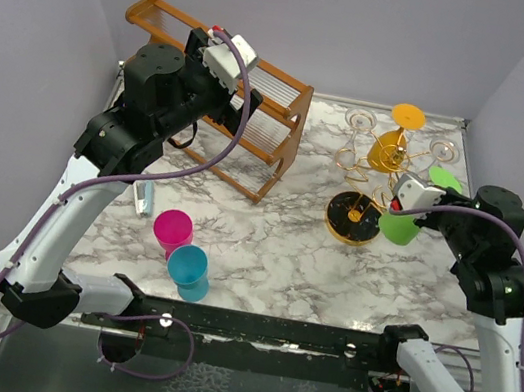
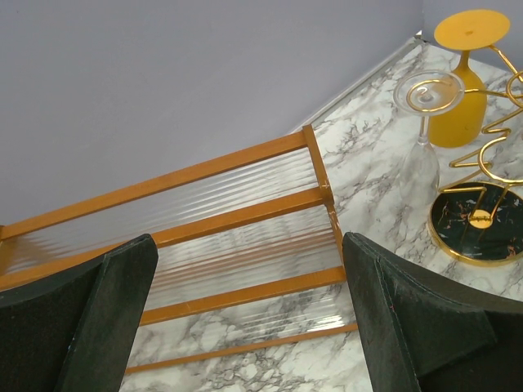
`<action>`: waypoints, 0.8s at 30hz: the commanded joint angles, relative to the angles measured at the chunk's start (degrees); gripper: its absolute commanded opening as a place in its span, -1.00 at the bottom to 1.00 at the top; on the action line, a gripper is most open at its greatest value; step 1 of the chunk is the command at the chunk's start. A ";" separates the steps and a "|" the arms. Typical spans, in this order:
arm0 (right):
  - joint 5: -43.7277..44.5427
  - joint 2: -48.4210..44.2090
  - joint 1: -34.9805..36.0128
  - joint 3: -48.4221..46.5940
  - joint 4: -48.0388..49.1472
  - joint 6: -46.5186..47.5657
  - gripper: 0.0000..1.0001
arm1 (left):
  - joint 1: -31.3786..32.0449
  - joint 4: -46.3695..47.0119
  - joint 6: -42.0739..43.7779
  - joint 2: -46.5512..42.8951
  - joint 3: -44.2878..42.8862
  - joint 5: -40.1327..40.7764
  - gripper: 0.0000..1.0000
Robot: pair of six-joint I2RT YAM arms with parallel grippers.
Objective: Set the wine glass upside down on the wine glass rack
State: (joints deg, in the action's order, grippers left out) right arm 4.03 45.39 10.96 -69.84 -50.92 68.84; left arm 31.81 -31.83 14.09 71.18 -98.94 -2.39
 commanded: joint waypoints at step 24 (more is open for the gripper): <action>2.89 -1.00 0.12 2.81 -0.55 -1.23 -0.61 | -0.52 0.82 0.84 -0.86 -0.31 -1.78 0.98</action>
State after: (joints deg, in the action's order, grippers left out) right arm 5.34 45.17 10.94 -67.61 -51.03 68.60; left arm 31.59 -31.86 14.31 71.18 -98.94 -3.03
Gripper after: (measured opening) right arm 0.175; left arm 0.989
